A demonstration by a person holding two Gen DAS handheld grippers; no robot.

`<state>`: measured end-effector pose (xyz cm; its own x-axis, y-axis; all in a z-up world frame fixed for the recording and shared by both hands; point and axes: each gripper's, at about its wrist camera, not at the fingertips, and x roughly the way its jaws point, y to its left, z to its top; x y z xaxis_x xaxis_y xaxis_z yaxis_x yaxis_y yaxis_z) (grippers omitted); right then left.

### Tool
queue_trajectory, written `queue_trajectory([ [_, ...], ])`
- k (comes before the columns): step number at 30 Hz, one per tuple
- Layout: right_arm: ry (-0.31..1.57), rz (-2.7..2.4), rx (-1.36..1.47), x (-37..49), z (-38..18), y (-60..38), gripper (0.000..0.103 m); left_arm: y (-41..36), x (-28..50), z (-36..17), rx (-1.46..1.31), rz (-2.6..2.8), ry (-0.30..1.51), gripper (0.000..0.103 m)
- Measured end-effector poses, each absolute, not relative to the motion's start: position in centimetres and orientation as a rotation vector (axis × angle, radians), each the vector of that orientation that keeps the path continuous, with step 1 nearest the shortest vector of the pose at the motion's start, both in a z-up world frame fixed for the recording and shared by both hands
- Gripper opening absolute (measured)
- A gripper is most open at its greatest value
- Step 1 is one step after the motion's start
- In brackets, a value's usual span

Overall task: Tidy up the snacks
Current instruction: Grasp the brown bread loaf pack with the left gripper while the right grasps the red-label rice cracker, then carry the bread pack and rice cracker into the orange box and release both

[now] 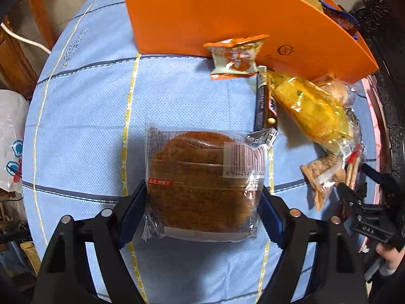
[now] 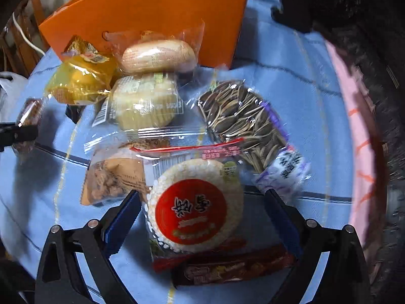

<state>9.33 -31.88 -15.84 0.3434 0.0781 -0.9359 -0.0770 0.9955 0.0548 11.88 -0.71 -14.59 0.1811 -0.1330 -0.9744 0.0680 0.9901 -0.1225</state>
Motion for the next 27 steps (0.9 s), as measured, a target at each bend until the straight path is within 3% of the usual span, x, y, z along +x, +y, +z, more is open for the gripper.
queue_trajectory([
  [1, 1.24, 0.121, 0.029, 9.4, -16.2, -32.2, 0.093, -1.8, 12.3, -14.1, -0.06, -0.147, 1.381, 0.078],
  [2, 1.252, 0.16, 0.049, 9.3, -16.4, -32.3, 0.076, -1.9, 12.3, -13.8, -0.066, -0.151, 1.371, 0.078],
  [3, 1.246, 0.17, 0.047, 9.2, -16.2, -32.3, 0.071, -2.0, 12.2, -13.3, -0.058, -0.154, 1.356, 0.078],
  [17, 0.998, 0.247, 0.196, 8.0, -6.7, -31.8, 0.071, -3.6, 13.4, -6.5, -0.027, -0.205, 1.23, 0.079],
  [27, 0.798, 0.218, 0.137, 16.2, 0.6, -29.2, 0.071, -3.6, 19.5, 0.5, -0.015, -0.188, 1.03, 0.079],
])
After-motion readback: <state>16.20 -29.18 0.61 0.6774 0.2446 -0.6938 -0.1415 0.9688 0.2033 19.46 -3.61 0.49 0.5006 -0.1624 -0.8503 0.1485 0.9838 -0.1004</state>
